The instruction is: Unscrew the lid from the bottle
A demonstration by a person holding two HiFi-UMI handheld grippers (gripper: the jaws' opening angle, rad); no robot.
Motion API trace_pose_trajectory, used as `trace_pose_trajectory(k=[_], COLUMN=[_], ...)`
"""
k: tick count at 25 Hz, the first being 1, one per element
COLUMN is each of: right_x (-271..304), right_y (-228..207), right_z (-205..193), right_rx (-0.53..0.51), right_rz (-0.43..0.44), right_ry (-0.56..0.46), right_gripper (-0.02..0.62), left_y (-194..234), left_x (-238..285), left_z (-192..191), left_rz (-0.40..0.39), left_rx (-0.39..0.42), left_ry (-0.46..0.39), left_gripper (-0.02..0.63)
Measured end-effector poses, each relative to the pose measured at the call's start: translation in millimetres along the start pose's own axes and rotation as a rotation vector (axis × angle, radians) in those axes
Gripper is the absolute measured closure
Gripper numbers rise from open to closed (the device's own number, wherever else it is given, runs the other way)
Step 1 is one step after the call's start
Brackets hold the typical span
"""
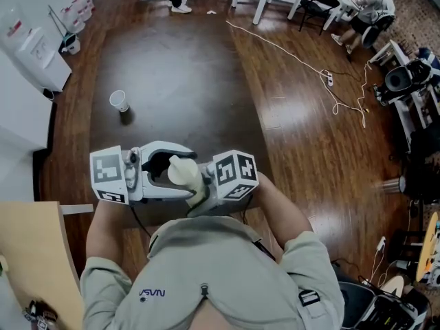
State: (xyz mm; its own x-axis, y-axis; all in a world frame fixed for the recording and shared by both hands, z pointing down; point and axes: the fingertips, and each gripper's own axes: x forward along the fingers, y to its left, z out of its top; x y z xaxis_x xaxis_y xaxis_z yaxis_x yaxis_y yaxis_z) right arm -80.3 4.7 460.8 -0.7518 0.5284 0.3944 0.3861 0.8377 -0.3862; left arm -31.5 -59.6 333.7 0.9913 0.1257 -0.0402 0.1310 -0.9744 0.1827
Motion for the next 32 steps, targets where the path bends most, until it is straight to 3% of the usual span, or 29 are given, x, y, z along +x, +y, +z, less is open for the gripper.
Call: trace_pose_trajectory(k=[7,10,13,15,21,26,29,32], right_x=[-34,-55,-72,-75,-65,-57,-43,-23], right_y=[-98,-123,-138,-143,-139,-129,-114,-83], right_z=[-7,-6,-8,-12,-20,-18,-17,-9], right_rx=[0.002,0.036,0.057,0.081,0.094,0.092,0.088,0.043], right_rz=[-0.638,-0.869,-1.046,-1.100,-1.065,-0.976,-0.844,-0.586], right_ry=[-0.009,-0.041,-0.040,-0.043,-0.030,-0.029,-0.048,-0.070], right_gripper=[0.293,0.293,0.293,0.293,0.295,0.293,0.294,0.294], left_y=[52,72,84,87,85,78,64,44], left_x=[-1,-4,-7,-8,-10,-4,-1,0], left_z=[-6,-7,-10,-14,-22,-20,-10,6], left_rz=[0.448,0.672,0.851,0.908,0.899,0.801,0.658,0.491], left_rx=[0.175,0.197,0.161,0.142,0.133,0.082,0.060,0.038], left_ry=[0.080,0.070,0.047,0.036,0.053,0.072,0.068,0.024], left_gripper=[0.298,0.298,0.299,0.299,0.298,0.280,0.227,0.213])
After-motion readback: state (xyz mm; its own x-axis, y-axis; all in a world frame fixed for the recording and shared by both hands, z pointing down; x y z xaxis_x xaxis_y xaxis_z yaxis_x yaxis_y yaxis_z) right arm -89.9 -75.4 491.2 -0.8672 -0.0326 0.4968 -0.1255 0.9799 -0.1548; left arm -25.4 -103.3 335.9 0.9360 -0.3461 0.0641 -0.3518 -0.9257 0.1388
